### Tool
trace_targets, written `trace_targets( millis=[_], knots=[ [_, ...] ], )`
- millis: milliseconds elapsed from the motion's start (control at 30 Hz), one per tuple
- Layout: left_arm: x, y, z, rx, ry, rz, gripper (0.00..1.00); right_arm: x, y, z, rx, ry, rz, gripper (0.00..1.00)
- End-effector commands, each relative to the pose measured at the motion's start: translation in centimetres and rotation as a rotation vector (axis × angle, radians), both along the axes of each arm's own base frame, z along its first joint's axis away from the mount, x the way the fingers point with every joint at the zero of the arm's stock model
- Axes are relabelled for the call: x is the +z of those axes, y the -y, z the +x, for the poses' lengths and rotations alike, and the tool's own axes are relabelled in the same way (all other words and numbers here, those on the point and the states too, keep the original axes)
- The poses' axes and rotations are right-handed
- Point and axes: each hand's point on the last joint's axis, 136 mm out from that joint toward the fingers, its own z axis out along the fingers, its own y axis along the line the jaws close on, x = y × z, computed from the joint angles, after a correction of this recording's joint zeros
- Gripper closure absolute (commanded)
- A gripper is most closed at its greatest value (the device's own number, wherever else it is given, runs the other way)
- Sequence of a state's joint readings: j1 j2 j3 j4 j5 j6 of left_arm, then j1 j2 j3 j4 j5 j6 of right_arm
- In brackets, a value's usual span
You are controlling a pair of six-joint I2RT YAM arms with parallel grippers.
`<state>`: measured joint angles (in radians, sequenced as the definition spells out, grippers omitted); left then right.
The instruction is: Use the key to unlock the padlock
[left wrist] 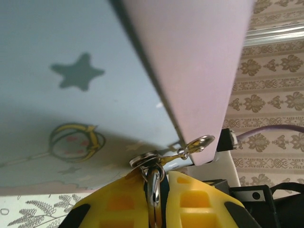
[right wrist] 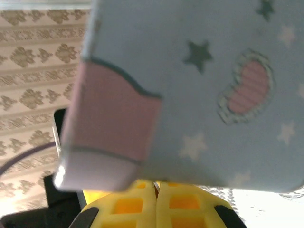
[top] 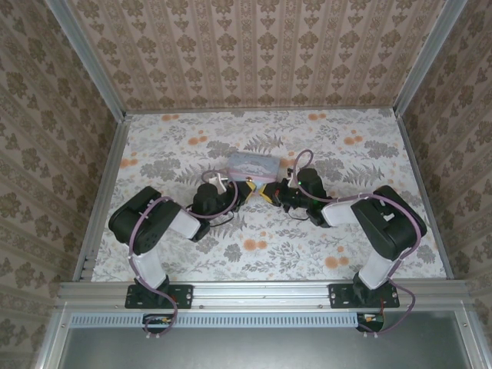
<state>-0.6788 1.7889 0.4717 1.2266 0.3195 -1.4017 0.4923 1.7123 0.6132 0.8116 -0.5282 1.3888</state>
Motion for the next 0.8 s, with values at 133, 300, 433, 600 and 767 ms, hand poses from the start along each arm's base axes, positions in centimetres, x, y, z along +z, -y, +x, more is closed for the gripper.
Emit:
trace_targets(
  millis=[133,300,433,600,767],
  knots=[
    [3.0,4.6,-6.7,-0.339,0.124,-0.059,1.00,5.7,-0.5,3.4,-0.129,0.038,0.303,1.00],
    [2.2,4.5,-6.5,-0.325,0.121,-0.038,1.00,5.2,-0.7,3.8,-0.134,0.001,0.342,1.00],
    [1.6,4.7,-6.4,-0.316,0.113,-0.028,1.00,5.2,-1.2,4.1,-0.121,-0.005,0.363,1.00],
    [2.2,5.6,-7.0,-0.345,0.098,-0.054,1.00,4.9,-1.8,4.1,-0.041,0.054,0.244,1.00],
    [2.7,5.5,-7.6,-0.362,0.066,-0.078,1.00,4.9,-1.5,4.2,0.031,0.163,0.075,1.00]
  ],
)
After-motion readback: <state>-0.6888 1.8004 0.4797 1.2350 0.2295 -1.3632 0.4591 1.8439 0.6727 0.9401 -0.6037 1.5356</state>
